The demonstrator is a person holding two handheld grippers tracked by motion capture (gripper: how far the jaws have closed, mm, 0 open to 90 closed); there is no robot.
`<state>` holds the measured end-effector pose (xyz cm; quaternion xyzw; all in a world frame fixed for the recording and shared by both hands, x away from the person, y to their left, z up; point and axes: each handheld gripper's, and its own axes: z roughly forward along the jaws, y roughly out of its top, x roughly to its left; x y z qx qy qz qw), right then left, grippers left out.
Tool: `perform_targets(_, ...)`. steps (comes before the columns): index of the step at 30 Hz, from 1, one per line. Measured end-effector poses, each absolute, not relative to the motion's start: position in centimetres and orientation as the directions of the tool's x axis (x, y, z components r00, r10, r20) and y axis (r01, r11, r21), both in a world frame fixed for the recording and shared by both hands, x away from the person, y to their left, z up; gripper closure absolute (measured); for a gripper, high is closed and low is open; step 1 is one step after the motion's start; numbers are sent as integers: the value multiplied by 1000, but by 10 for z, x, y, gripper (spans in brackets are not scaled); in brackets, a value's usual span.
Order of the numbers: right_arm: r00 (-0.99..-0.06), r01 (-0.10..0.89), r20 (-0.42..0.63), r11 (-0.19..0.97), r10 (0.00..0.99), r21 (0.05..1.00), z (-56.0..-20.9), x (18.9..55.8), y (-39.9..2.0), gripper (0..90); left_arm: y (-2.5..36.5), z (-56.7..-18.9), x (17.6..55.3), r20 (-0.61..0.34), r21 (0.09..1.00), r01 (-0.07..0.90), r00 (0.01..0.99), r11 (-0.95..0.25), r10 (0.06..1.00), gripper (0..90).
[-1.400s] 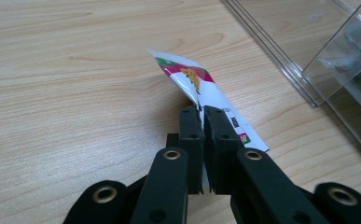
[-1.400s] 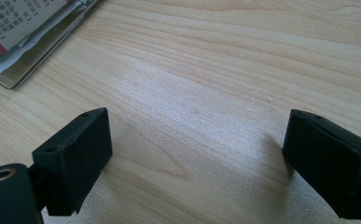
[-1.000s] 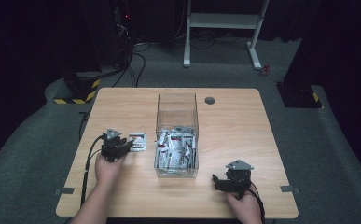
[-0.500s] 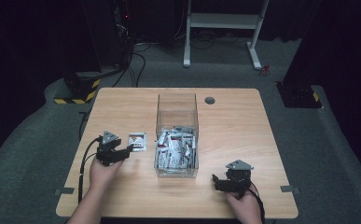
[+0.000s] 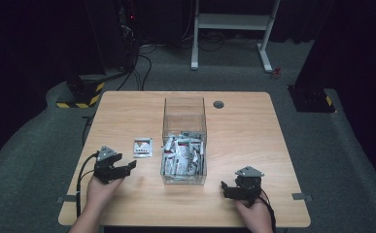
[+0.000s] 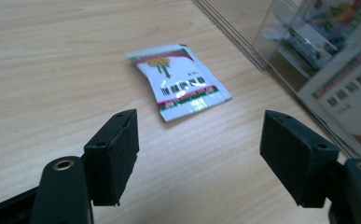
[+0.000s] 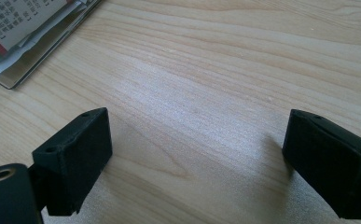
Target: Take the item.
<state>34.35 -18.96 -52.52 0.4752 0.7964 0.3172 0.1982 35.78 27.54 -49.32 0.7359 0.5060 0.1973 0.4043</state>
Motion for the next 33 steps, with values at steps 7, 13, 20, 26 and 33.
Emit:
perform_targets(7,-470,631,-15,347,883,694,-525,343,-190,80,281,-499,337,-150,793,591,429,-151,891,284)
perform_targets(13,-470,631,-15,347,883,694,-525,343,-190,80,283,-509,316,-89,770,599,439,-218,894,269)
perform_targets(20,-471,630,-16,349,882,694,-525,344,-190,80,281,-527,294,9,725,613,448,-314,894,212)
perform_targets(26,-468,632,-12,344,883,694,-525,343,-189,80,279,-529,292,5,739,603,441,-301,897,204)
perform_targets(33,-460,635,-12,338,888,694,-525,342,-188,78,280,-529,292,3,737,602,454,-309,891,196)
